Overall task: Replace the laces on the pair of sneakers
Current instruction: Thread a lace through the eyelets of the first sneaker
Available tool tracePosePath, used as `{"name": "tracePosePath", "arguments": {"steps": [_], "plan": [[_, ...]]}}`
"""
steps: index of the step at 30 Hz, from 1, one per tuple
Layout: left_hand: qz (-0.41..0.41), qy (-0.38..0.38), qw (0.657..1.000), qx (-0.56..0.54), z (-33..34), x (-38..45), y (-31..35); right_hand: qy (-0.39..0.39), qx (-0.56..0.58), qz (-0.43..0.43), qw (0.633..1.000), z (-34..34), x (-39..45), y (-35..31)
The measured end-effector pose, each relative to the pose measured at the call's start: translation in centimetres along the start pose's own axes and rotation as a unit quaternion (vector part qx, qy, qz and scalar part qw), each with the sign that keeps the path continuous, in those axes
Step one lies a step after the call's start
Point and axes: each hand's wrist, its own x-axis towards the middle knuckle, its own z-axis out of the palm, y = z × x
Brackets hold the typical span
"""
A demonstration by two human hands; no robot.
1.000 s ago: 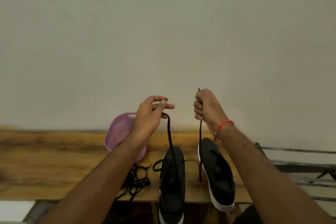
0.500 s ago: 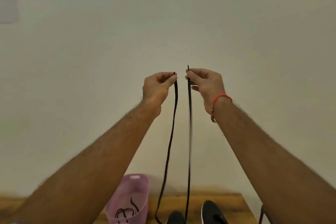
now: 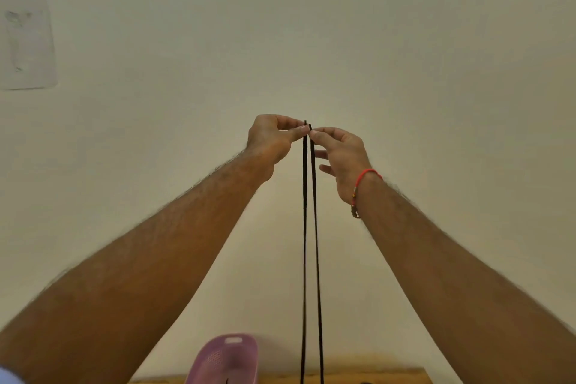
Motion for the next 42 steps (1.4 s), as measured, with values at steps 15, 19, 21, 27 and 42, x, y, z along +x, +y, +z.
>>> {"name": "tracePosePath", "arguments": {"steps": [15, 19, 21, 27, 42], "plan": [[-0.012, -0.009, 0.999, 0.038, -0.1, 1.0, 1.2, 0.018, 0.04, 0.015, 0.999, 0.2, 0.9, -0.6], [-0.016, -0.003, 0.999, 0.045, -0.3, 1.2, 1.5, 0.018, 0.04, 0.015, 0.999, 0.5, 1.1, -0.7], [-0.017, -0.003, 0.999, 0.048, -0.4, 1.2, 1.6, 0.018, 0.036, 0.015, 0.999, 0.5, 1.1, -0.6], [-0.008, -0.006, 0.997, 0.074, -0.6, 0.5, 0.2, 0.011, 0.033, 0.025, 0.999, 0.1, 0.6, 0.2], [-0.029, -0.173, 0.972, 0.155, 4.0, -12.0, -20.2, -0.005, -0.195, 0.283, 0.939, -9.5, -13.8, 22.3]]}}
